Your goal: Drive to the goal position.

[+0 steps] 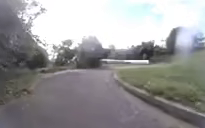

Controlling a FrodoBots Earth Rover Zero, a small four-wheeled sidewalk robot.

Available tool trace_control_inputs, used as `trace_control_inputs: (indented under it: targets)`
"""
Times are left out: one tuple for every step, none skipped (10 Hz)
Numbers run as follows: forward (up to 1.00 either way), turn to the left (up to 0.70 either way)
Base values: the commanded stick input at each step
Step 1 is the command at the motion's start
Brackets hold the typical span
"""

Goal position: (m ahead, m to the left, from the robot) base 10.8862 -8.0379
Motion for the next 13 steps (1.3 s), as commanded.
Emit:
trace_control_inputs:
  targets:
    - [1.00,0.00]
    - [1.00,0.00]
    - [1.00,0.00]
    - [1.00,0.00]
    - [1.00,0.00]
    - [1.00,0.00]
    - [1.00,0.00]
    - [1.00,0.00]
    - [1.00,0.00]
    - [1.00,0.00]
    - [1.00,0.00]
    - [1.00,0.00]
    - [1.00,0.00]
